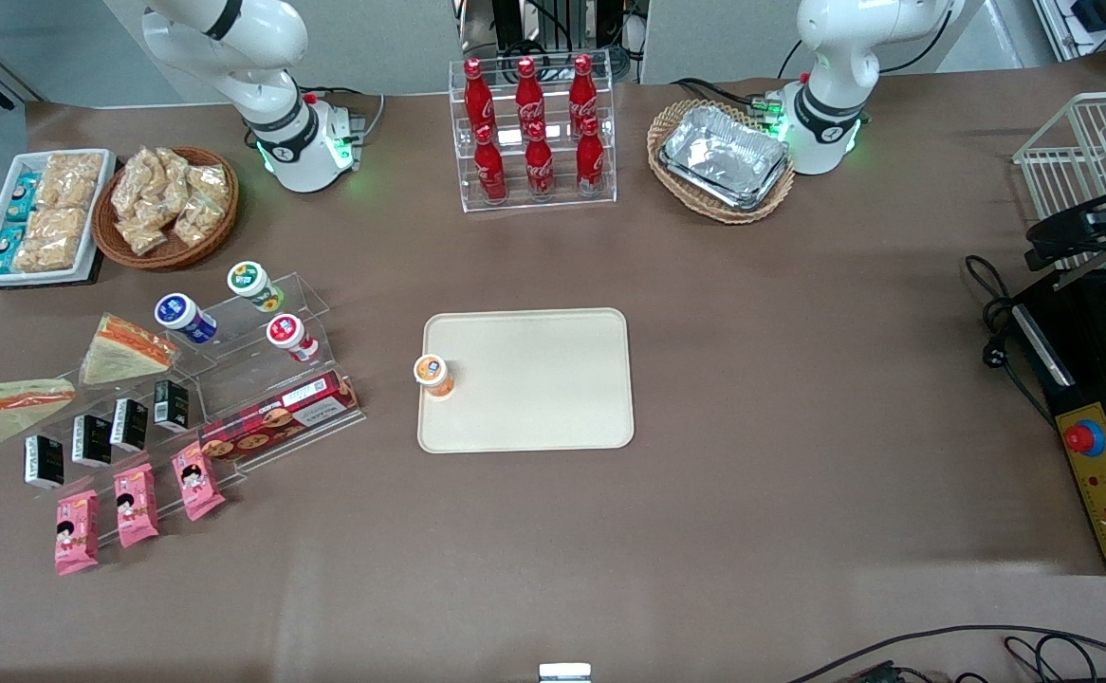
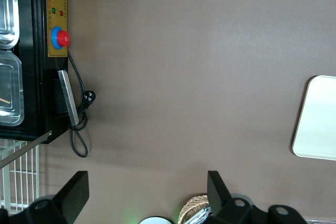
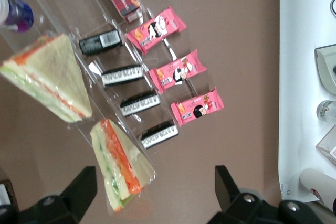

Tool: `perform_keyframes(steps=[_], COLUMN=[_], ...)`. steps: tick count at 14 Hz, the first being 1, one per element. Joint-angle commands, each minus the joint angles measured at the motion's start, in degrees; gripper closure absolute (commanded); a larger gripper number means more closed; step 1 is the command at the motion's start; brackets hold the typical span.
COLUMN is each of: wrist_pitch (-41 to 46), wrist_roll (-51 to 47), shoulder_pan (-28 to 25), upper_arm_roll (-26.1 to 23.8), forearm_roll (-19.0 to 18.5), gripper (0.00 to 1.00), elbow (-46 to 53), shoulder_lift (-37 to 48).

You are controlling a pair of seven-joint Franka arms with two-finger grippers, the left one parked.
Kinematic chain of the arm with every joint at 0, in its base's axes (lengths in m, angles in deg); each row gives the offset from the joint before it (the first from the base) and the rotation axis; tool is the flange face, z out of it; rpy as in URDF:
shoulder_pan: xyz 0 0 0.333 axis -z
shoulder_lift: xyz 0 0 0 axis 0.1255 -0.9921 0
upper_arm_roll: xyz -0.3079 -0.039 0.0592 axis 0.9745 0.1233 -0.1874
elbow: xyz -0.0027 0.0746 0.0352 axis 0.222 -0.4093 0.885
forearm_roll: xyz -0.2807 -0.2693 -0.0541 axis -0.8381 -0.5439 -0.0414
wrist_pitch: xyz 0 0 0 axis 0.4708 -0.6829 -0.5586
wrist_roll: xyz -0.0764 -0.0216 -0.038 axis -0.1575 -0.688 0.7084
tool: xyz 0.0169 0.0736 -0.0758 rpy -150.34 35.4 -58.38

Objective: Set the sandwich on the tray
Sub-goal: 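Lower the open right gripper onto the upright wrapped sandwich wedge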

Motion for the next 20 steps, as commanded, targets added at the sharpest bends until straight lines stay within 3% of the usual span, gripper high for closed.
perform_keyframes(steps=[1,5,11,14,20], wrist_pitch=[-0.5,-0.4,-1.0,-1.7,-1.6], wrist_roll=[6.8,11.8,21.8,30.3,32.8], shoulder_pan=[3.8,8.1,9.0,9.0,9.2], upper_arm_roll=[0.0,-0.7,-0.9,-0.8,-0.7], forearm_roll=[2.5,3.6,3.8,8.2,7.6], gripper=[0.00,0.00,0.00,0.00,0.00], elbow=[0.8,0.8,0.8,0.7,-0.7], shoulder_lift=[-0.7,-1.5,-4.2,-5.6,-6.6])
